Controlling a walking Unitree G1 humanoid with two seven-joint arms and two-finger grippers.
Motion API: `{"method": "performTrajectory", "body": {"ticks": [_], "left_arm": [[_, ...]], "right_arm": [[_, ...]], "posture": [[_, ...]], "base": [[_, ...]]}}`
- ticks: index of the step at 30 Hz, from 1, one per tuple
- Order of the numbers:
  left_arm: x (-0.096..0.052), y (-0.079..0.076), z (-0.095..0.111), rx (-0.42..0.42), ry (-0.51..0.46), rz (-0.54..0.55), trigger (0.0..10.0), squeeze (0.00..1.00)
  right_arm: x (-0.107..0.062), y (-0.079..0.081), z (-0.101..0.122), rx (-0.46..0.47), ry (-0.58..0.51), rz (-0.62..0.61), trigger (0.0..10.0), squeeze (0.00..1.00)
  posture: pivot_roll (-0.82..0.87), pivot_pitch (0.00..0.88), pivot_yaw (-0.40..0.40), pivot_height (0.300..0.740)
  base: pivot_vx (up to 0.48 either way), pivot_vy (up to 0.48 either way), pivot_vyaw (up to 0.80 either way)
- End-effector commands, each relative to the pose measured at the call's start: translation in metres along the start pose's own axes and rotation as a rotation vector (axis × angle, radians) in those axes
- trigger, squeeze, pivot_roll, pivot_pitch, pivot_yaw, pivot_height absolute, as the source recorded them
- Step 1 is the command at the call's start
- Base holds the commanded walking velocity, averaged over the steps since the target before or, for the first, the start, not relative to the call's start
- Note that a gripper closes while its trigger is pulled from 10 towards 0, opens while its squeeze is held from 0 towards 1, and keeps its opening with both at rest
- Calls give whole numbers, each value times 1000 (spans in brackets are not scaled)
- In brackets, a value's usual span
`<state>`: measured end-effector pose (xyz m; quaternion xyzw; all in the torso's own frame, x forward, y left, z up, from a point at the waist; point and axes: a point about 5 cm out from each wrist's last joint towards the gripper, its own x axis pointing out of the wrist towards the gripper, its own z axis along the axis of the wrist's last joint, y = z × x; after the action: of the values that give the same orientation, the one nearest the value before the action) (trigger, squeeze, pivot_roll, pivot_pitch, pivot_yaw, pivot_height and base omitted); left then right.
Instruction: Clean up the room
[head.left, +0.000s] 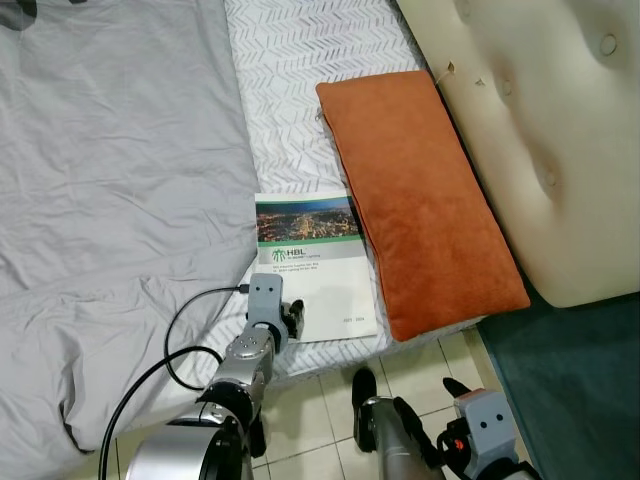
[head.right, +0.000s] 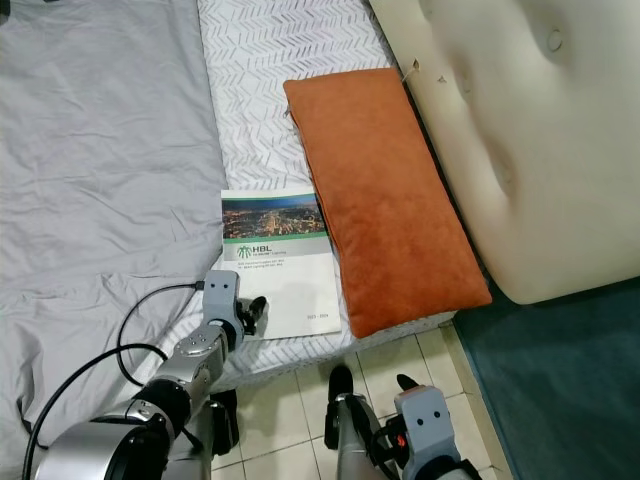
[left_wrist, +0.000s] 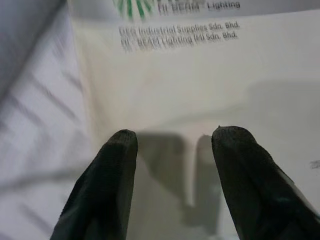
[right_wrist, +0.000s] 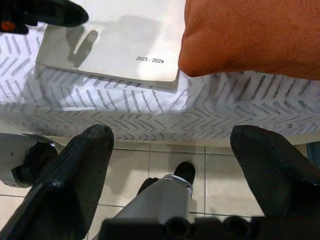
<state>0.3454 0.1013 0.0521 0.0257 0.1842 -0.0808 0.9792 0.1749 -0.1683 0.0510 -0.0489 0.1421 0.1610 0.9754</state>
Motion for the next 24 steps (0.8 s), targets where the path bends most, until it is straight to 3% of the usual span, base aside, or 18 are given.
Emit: {"method": "performTrajectory", "body": {"ticks": [1,4,8,10,13,19,24], "left_arm": [[-4,2,-10,128,-10,32,10000,0],[-10,33,-12,201,-58,192,10000,0],[-19,45,-41,137,72,226,10000,0],[-20,45,-44,135,90,229,10000,0],[-21,38,-58,-4,178,189,10000,0],[-20,21,-63,-55,229,106,10000,0],[-15,7,-52,-48,211,50,10000,0]], "right_arm": [[-7,4,-12,20,55,9,10000,0],[-8,6,-15,26,59,10,10000,0],[-6,7,-16,31,59,11,10000,0],[-6,7,-16,32,59,11,10000,0],[-5,9,-16,34,59,14,10000,0],[-5,9,-17,34,61,13,10000,0],[-8,8,-18,32,65,3,10000,0]], "posture": [[-250,505,-61,740],[-240,505,-52,740],[-226,499,-47,740],[-226,499,-47,740],[-228,501,-48,740],[-239,505,-50,740],[-249,505,-43,740]], "base": [[0,0,0],[0,0,0],[0,0,0],[0,0,0],[0,0,0],[0,0,0],[0,0,0]]}}
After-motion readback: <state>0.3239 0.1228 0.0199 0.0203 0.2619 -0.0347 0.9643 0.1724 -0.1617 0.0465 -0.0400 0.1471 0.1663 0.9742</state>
